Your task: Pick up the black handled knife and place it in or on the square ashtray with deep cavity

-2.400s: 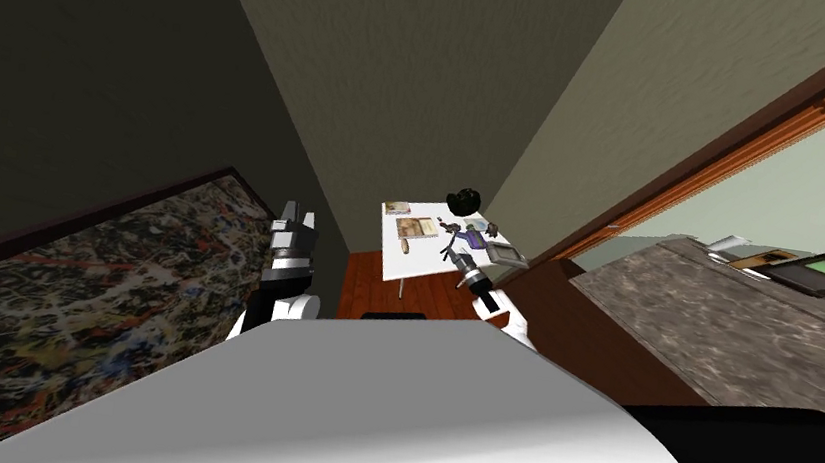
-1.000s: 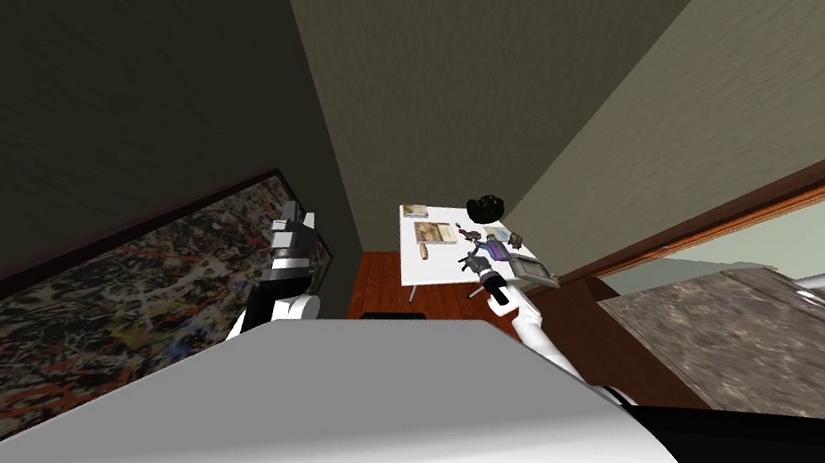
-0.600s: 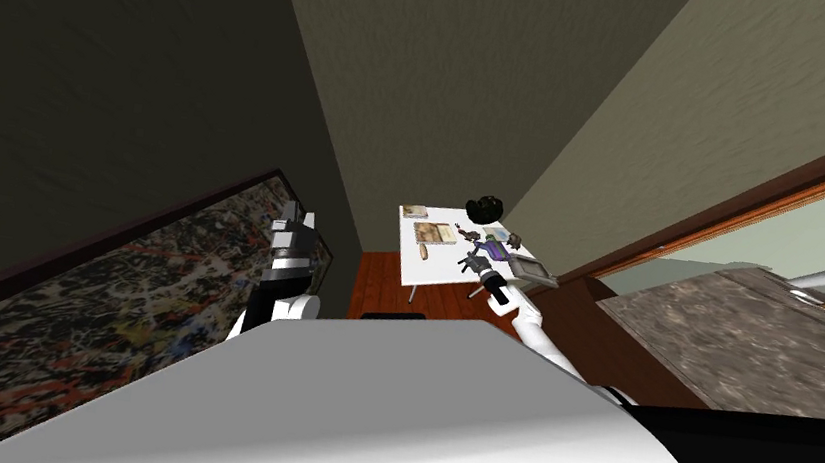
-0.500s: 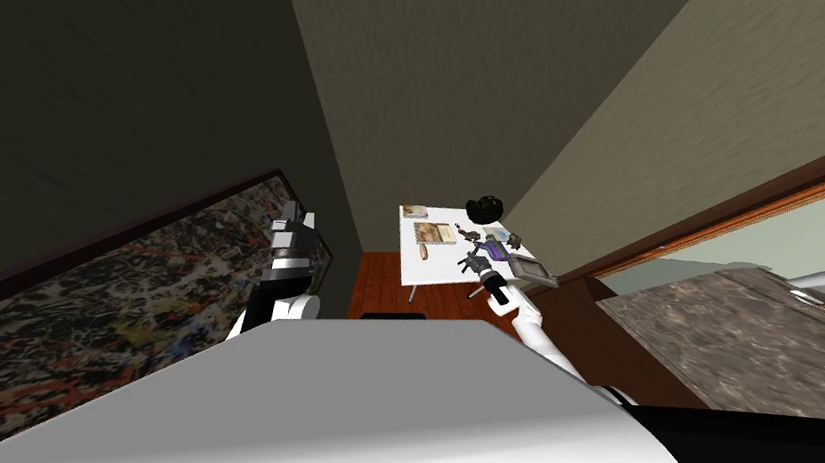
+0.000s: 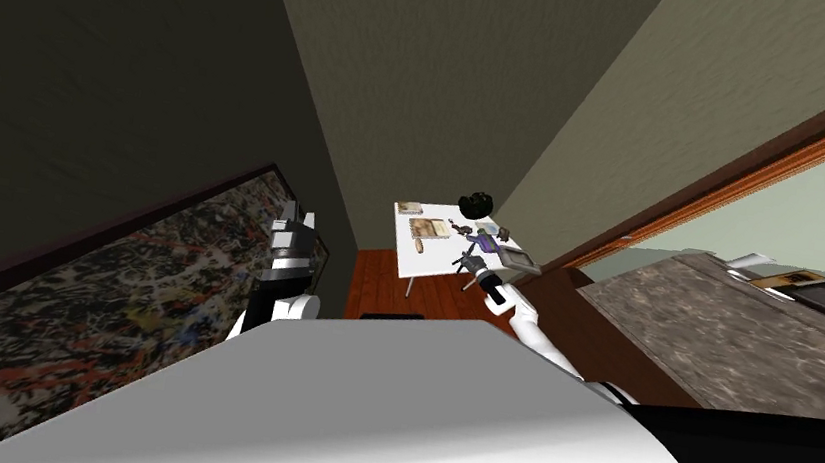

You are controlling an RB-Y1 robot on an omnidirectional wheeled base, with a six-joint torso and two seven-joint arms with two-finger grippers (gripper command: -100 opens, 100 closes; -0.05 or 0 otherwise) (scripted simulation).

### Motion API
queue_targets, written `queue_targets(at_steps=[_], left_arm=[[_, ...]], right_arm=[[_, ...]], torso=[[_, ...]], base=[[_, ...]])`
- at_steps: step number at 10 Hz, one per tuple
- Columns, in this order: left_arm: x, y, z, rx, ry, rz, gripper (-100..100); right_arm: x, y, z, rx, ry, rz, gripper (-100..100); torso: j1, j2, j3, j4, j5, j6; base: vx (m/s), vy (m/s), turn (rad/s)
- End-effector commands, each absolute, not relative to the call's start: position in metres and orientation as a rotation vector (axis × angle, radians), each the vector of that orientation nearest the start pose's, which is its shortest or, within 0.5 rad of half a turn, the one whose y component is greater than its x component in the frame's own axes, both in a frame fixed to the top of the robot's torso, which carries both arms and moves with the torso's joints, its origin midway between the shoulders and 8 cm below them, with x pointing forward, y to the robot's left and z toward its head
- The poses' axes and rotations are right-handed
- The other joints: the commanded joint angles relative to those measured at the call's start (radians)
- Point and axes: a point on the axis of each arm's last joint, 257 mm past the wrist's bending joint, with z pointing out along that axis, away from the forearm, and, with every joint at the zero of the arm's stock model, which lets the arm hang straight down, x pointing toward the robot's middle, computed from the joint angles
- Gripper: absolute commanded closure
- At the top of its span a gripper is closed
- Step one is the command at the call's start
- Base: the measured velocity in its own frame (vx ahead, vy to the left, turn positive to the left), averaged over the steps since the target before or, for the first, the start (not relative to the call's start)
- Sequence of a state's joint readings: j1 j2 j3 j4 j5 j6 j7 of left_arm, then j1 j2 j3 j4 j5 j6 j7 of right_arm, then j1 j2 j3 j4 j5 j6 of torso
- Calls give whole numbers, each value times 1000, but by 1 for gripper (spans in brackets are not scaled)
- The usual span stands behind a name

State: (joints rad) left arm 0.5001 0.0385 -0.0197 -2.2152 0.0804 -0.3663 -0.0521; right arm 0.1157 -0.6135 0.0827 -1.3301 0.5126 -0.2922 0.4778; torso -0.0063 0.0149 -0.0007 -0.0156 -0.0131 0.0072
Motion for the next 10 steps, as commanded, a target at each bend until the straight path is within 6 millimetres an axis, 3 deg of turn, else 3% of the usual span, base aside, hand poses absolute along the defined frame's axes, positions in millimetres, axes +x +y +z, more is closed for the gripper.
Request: queue_targets(at_steps=[1, 5, 8, 10], left_arm=[[376, 284, -33, -822, 752, -1275, 0], [376, 284, -33, -822, 752, -1275, 0], [376, 284, -33, -822, 752, -1275, 0], [376, 284, -33, -822, 752, -1275, 0]], right_arm=[[466, -372, -332, -164, 1822, 140, 100], [457, -350, -342, -264, 1851, 174, 100], [456, -363, -338, -266, 1862, 160, 100], [458, -384, -328, -240, 1865, 140, 100]], torso=[[0, 0, 0, 0, 0, 0], [-14, 3, -3, -10, -7, 9], [-19, -12, -11, -12, -6, 7], [-20, -16, -14, -13, -6, 6]], base=[[-153, -51, -163], [-153, -92, -185], [31, -174, -15], [82, -216, 88]])
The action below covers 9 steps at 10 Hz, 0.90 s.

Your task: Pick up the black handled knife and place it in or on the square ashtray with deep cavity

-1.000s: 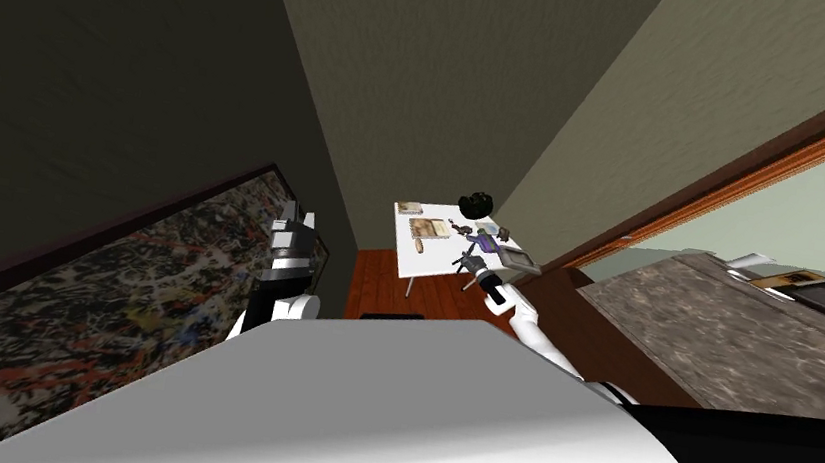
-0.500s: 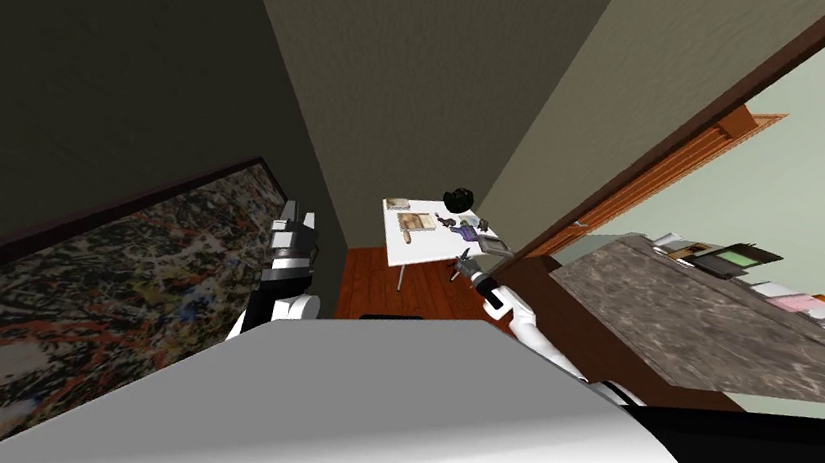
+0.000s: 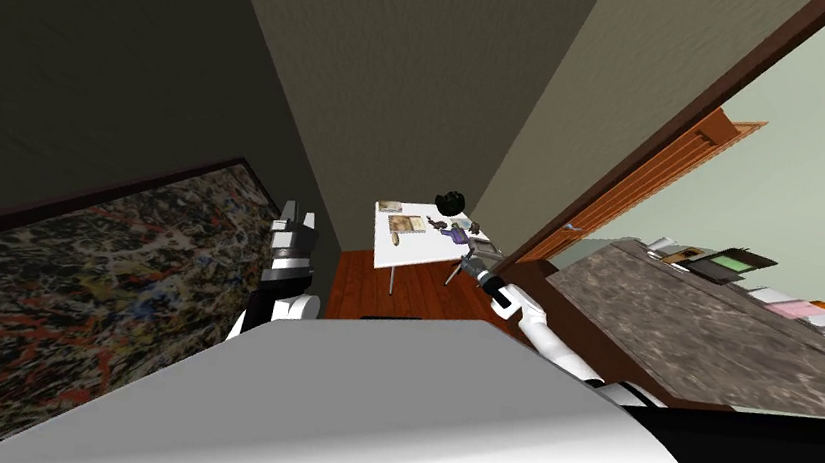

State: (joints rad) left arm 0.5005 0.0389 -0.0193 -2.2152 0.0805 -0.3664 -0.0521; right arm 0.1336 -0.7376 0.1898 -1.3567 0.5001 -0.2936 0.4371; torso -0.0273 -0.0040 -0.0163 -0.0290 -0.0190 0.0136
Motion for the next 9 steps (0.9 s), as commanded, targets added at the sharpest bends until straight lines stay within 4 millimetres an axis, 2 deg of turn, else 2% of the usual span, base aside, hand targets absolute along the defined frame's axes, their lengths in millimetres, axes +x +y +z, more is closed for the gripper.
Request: queue_targets(at_steps=[1, 2, 4, 9], left_arm=[[375, 284, -33, -822, 752, -1275, 0], [375, 284, -33, -822, 752, -1275, 0], [375, 284, -33, -822, 752, -1275, 0], [375, 284, -33, -822, 752, -1275, 0]], right_arm=[[459, -393, -323, -228, 1865, 132, 100], [461, -413, -312, -201, 1862, 115, 100], [463, -434, -299, -170, 1857, 98, 100], [468, -483, -261, -97, 1832, 60, 100]], torso=[[0, 0, 0, 0, 0, 0], [1, -1, -1, 0, 0, 0], [-3, -4, -2, -1, -1, 0], [3, -1, -1, -1, -1, 1]], base=[[99, -198, 64], [116, -240, 159], [117, -261, 126], [74, -188, 112]])
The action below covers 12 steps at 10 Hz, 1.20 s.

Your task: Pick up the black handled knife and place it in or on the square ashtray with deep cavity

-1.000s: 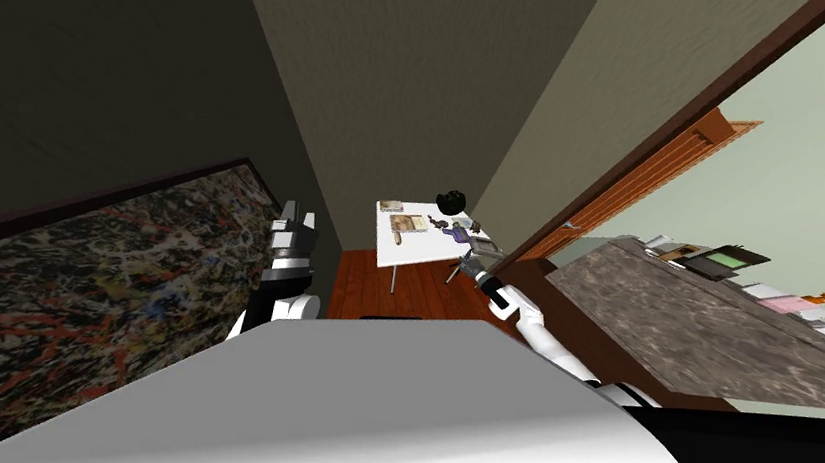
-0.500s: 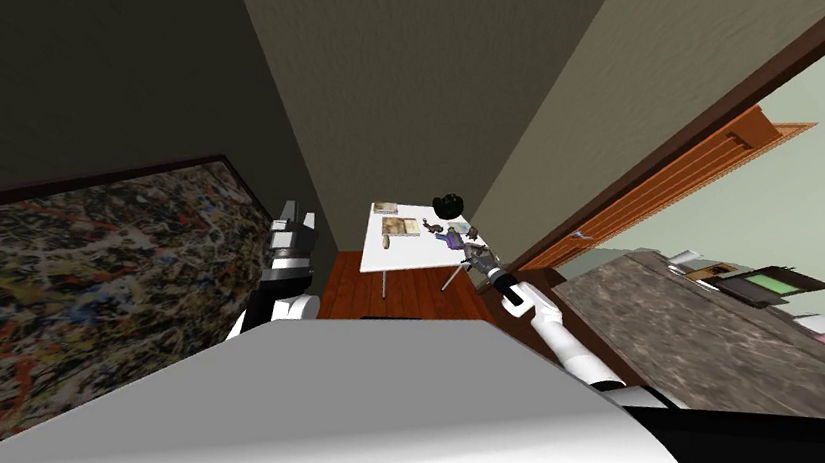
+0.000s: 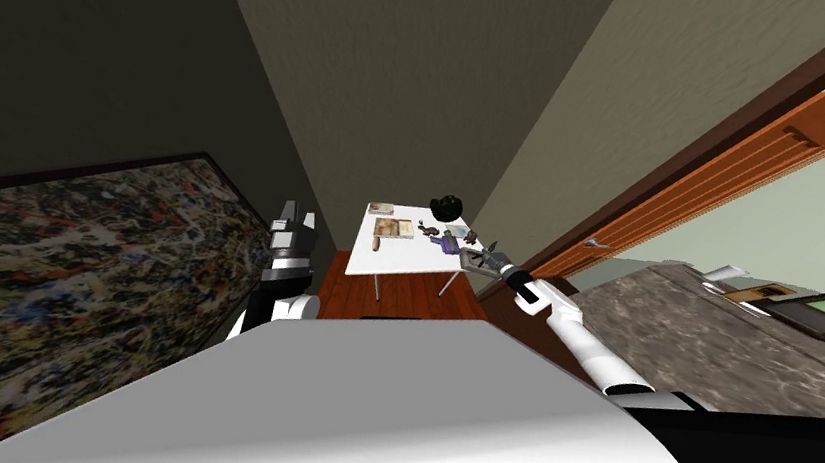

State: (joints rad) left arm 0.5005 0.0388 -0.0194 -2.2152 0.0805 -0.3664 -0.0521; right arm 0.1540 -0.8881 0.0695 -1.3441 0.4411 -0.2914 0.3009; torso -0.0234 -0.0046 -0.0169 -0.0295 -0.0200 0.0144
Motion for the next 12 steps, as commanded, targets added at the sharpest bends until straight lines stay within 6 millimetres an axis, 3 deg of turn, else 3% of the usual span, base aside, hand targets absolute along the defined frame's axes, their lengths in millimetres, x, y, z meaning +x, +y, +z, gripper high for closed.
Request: queue_targets(at_steps=[1, 3, 4, 5, 9, 10, 11, 12], left_arm=[[375, 284, -33, -822, 752, -1275, 0], [375, 284, -33, -822, 752, -1275, 0], [375, 284, -33, -822, 752, -1275, 0], [375, 284, -33, -822, 752, -1275, 0], [376, 284, -33, -822, 752, -1275, 0], [376, 284, -33, -822, 752, -1275, 0], [376, 284, -33, -822, 752, -1275, 0], [376, 284, -33, -822, 752, -1275, 0]], right_arm=[[468, -490, -254, -86, 1827, 55, 100], [470, -507, -238, -61, 1813, 43, 100], [468, -504, -241, -72, 1816, 44, 100], [469, -506, -238, -70, 1812, 42, -100], [469, -506, -238, -70, 1813, 41, -100], [469, -506, -238, -70, 1813, 41, 0], [472, -512, -220, -78, 1802, 37, -100], [473, -514, -210, -82, 1798, 35, -100]], torso=[[0, 0, 0, 0, 0, 0], [-3, 0, 0, 0, -1, 0], [-2, 1, 1, 0, -1, 1], [4, 3, 1, 0, -1, 1], [12, 5, 2, 0, 1, 1], [12, 5, 2, 0, 1, 1], [12, 5, 2, 0, 1, 1], [13, 5, 2, 0, 1, 1]], base=[[67, -169, 108], [62, -209, 130], [19, -84, 23], [5, -19, 1], [0, -2, 0], [0, 0, 0], [-7, 24, -20], [-8, 53, -19]])
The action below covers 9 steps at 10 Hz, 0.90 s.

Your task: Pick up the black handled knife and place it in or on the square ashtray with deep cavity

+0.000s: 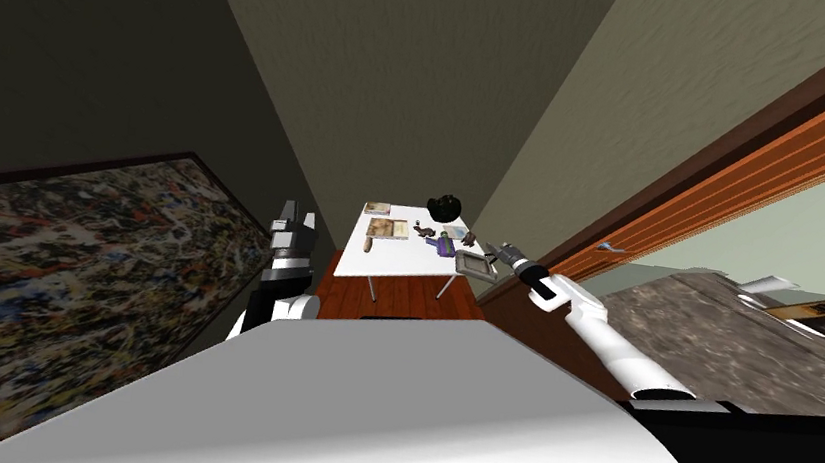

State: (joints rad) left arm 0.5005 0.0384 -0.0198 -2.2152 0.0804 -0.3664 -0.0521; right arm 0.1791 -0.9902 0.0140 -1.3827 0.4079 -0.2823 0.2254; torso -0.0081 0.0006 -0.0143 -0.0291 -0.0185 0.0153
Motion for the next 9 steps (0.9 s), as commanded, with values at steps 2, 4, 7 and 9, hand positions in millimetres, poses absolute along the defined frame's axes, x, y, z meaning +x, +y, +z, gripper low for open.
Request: queue_targets(at_steps=[2, 4, 7, 9], left_arm=[[376, 284, -33, -822, 752, -1275, 0], [376, 284, -33, -822, 752, -1275, 0], [376, 284, -33, -822, 752, -1275, 0], [376, 284, -33, -822, 752, -1275, 0]], right_arm=[[476, -519, -192, -91, 1788, 33, -100], [479, -521, -174, -102, 1780, 32, -100], [484, -523, -147, -119, 1768, 33, -100], [484, -522, -152, -115, 1770, 32, 0]], torso=[[1, 0, 0, 0, 0, 0], [2, 1, 1, 0, 1, -1], [2, 1, 1, 0, 1, -1], [0, 0, 0, 0, 0, -1]], base=[[-15, 54, -17], [-10, 40, -14], [-8, 45, -15], [-1, 10, -2]])
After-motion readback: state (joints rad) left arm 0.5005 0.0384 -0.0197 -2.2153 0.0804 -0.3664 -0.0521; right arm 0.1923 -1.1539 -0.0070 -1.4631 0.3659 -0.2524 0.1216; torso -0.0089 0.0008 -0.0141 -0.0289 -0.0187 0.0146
